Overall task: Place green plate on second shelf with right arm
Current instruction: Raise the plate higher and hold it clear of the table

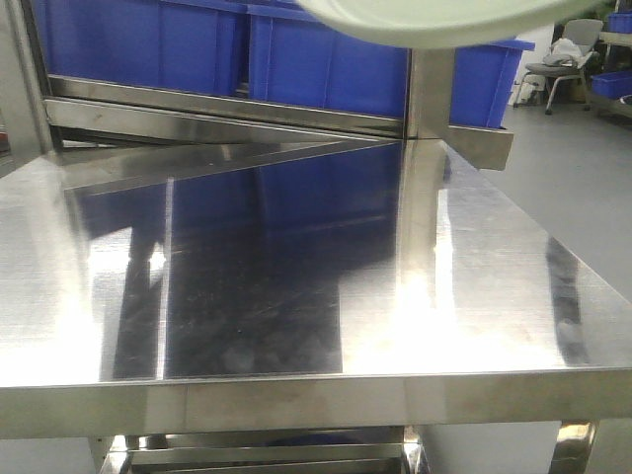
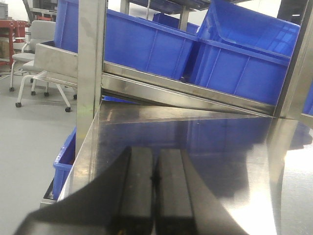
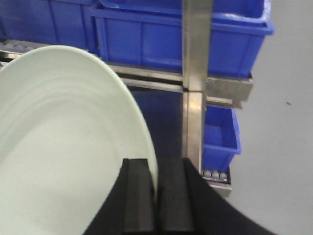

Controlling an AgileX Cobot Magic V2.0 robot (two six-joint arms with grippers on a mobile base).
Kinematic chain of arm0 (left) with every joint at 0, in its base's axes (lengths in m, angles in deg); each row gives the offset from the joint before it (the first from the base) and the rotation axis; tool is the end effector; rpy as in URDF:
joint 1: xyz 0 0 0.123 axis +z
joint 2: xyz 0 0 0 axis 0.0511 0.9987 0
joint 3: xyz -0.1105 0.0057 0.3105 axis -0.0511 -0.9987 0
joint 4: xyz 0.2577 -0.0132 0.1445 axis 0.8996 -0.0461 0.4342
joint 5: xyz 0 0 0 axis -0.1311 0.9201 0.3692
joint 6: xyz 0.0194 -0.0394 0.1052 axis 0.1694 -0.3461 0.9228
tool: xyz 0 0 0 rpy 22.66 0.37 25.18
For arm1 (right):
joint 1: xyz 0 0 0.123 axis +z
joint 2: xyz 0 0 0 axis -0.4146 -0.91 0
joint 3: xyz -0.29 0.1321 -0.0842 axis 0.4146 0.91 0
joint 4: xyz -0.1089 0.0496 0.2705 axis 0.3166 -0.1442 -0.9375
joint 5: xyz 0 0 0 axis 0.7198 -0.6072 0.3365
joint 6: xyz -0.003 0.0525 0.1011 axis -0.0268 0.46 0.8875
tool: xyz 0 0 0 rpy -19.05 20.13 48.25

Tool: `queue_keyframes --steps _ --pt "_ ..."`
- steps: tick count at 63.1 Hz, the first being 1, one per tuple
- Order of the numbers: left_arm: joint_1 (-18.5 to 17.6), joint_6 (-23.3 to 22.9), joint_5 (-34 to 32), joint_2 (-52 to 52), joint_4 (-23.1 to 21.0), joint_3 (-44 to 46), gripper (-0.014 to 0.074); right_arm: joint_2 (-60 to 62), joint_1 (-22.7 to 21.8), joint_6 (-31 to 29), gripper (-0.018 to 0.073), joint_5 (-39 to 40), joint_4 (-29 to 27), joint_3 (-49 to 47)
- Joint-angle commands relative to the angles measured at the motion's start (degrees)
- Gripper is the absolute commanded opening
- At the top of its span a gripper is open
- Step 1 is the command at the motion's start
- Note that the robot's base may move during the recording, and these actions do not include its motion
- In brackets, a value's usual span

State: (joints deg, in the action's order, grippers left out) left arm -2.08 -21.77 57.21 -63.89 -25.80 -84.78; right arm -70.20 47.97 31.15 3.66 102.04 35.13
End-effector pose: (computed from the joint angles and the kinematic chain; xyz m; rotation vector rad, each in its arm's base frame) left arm 0.0786 -0.0069 0.2091 -0.0348 1.5214 -0.1778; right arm 0.2040 0.0683 0.4107 -0.0786 1.8212 0.2800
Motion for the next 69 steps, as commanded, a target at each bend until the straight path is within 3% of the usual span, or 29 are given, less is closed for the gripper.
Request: queue_keyframes --steps 1,13,33,41,69 --pt "-0.2 -0.2 -5.1 -0.9 -0.5 -2.3 0.013 5.4 -0.3 1.0 0.0053 3.6 1.7 3.3" --pt "-0.2 -0.2 -5.1 -0.9 -0.5 -2.3 0.013 16.9 -0.3 1.5 0.0053 3.9 8.4 15.6" --pt "-0.2 -0.2 -5.1 -0.9 -0.5 -2.3 0.013 31.2 -0.3 9.3 0.0053 10.8 8.7 29.5" --pt "-0.2 -0.2 -5.1 -0.9 -0.5 -2.3 0.013 31.7 -0.3 13.4 0.0053 15.6 8.7 32.2" --pt "-0.2 -0.2 -5.1 -0.9 -0.5 -2.3 0.013 31.7 -0.3 13.4 0.0053 28.4 12.8 33.4"
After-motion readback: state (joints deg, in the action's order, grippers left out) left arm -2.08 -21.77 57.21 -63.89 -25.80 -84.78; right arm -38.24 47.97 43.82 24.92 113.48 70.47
